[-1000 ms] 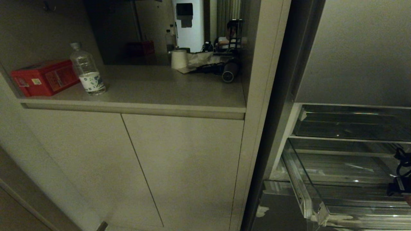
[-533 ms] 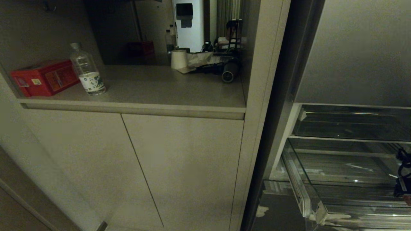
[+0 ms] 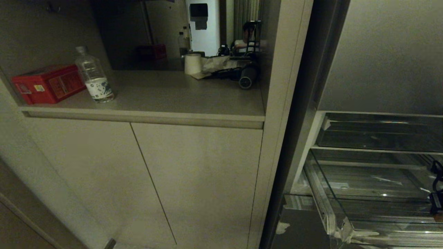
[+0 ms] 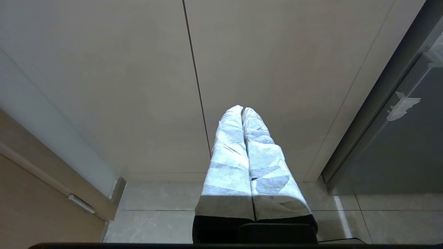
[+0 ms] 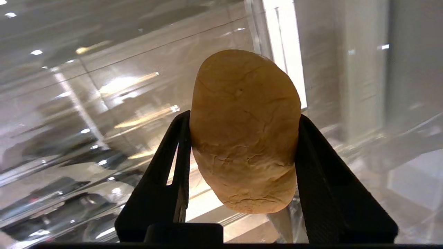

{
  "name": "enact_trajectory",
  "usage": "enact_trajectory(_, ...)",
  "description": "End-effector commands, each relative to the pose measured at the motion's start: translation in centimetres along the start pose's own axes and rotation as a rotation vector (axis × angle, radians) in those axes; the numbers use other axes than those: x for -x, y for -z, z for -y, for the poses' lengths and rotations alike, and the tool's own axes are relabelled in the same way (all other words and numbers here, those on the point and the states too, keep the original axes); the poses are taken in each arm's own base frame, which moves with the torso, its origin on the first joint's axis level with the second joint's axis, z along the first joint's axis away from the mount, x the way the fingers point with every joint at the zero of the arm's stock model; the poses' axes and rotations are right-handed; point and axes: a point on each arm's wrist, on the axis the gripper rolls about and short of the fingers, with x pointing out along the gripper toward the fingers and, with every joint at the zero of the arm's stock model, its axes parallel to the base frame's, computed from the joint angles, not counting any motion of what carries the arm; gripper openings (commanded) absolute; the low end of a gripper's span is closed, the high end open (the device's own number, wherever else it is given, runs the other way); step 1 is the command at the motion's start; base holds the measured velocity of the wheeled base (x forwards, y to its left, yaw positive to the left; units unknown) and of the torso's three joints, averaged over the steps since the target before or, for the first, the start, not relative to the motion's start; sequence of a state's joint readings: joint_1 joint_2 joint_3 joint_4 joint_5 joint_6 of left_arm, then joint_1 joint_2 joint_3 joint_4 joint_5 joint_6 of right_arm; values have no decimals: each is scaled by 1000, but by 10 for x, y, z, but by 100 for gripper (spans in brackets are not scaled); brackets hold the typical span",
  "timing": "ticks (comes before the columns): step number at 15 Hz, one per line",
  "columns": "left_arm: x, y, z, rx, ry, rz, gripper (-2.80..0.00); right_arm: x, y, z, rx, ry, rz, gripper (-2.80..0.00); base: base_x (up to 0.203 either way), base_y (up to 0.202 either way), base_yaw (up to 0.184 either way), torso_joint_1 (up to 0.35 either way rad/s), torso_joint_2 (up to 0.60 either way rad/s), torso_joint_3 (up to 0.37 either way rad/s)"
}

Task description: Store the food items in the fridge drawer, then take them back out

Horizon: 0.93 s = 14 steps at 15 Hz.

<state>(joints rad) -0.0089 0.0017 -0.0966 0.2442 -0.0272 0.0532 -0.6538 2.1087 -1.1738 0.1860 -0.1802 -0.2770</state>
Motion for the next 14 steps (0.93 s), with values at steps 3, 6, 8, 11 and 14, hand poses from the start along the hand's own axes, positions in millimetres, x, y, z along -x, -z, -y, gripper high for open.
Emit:
enact_trajectory(3,0,0,0,0,-1,-3,-280,23,-4,6,-23,21,68,-280,0,0,0,0,0,0)
enact_trajectory(6,0,0,0,0,0,-3,-280,41,-6,11,-45,39,134,-280,0,0,0,0,0,0)
enact_trajectory(8,0,0,0,0,1,-3,-280,48,-9,12,-77,49,185,-280,0,0,0,0,0,0)
enact_trajectory(11,0,0,0,0,-1,-3,-280,66,-11,17,-139,70,262,-280,0,0,0,0,0,0)
enact_trajectory(14,0,0,0,0,1,-3,-280,85,-7,21,-182,128,366,-280,0,0,0,0,0,0)
